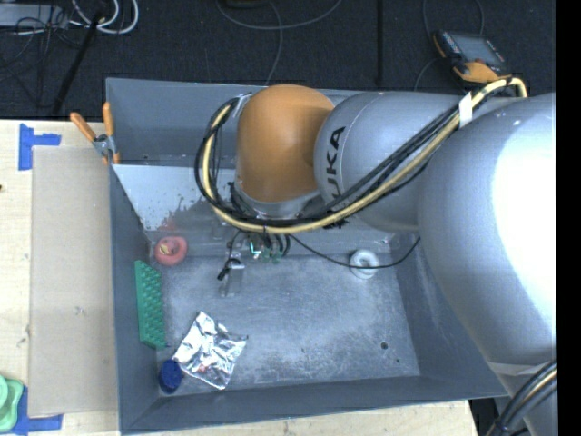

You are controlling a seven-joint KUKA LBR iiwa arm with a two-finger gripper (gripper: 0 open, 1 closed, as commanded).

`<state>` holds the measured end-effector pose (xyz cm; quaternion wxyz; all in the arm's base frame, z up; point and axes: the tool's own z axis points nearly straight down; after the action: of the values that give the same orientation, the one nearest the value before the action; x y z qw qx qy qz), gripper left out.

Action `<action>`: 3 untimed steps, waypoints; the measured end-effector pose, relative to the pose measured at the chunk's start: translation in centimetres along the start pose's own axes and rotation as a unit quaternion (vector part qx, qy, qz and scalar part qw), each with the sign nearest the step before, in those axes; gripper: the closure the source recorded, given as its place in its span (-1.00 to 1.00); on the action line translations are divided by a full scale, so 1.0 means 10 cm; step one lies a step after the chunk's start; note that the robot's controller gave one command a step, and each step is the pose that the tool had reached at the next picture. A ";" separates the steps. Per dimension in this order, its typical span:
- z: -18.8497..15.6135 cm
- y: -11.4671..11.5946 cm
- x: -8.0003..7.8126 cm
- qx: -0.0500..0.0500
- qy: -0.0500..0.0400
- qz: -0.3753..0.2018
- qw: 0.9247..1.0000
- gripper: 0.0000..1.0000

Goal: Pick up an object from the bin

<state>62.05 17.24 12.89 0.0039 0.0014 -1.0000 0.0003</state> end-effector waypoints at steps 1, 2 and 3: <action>0.16 0.17 1.25 0.001 0.001 -0.081 0.997 -1.00; 0.60 0.17 1.27 0.001 -0.004 -0.251 0.968 -1.00; 0.37 0.44 1.38 0.000 -0.005 -0.375 0.927 -1.00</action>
Offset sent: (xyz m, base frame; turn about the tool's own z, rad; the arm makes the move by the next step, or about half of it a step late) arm -0.1211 0.0161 -0.0133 -0.1604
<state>48.20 21.60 9.34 -0.0012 0.3766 -0.9264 -0.0010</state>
